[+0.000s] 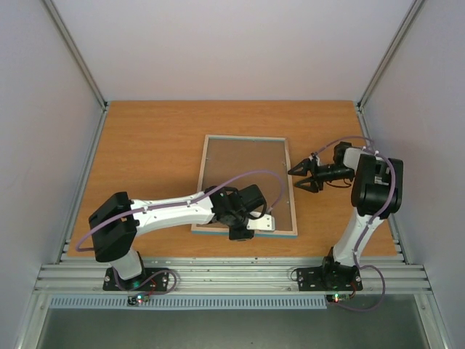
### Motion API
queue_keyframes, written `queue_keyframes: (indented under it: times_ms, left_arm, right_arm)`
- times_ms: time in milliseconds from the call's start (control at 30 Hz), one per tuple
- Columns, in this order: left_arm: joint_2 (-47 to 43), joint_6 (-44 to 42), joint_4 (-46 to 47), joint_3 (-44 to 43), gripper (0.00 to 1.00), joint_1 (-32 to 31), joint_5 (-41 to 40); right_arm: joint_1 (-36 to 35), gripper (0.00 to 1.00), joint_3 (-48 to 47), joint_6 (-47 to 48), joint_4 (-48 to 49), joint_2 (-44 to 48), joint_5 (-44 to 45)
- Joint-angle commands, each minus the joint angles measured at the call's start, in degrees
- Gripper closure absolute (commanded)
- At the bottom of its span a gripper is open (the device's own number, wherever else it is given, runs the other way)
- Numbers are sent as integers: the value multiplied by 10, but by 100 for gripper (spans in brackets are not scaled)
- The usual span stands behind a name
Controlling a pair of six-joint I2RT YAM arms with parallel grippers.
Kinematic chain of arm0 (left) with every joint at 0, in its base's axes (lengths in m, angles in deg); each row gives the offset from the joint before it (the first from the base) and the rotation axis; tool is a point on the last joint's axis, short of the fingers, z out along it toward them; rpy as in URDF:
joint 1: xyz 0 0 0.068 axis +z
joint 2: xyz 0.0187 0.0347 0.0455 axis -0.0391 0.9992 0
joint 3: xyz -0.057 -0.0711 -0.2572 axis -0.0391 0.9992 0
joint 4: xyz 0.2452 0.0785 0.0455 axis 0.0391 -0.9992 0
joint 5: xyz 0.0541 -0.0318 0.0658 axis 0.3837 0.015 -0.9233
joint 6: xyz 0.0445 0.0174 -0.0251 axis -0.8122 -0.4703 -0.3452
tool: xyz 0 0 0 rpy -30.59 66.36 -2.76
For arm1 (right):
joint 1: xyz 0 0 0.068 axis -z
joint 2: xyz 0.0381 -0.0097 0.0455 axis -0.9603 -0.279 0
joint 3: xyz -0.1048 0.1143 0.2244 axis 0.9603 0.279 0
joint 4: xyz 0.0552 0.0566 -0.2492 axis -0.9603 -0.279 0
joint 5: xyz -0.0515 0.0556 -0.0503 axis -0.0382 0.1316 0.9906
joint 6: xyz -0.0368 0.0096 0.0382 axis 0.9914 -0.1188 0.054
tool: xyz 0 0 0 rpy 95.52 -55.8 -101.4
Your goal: Put the photo into the frame
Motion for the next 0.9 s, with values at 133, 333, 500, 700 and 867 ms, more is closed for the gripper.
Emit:
queue_keyframes:
  times_ms: [133, 333, 500, 700, 867]
  left_arm:
    - [-12, 11, 15, -53, 100, 4, 29]
    - [-4, 6, 10, -55, 99, 4, 40]
    - [0, -1, 11, -51, 99, 4, 33]
    - [-8, -22, 5, -54, 100, 8, -17]
    - [-31, -58, -24, -76, 85, 35, -51]
  right_arm:
    - [-17, 33, 29, -74, 70, -70, -131]
    - [-35, 42, 31, -129, 124, -90, -161]
    - [-41, 62, 29, -164, 137, -101, -188]
    - [-41, 80, 22, -165, 110, -74, -199]
    - [-40, 95, 1, -168, 86, -23, -198]
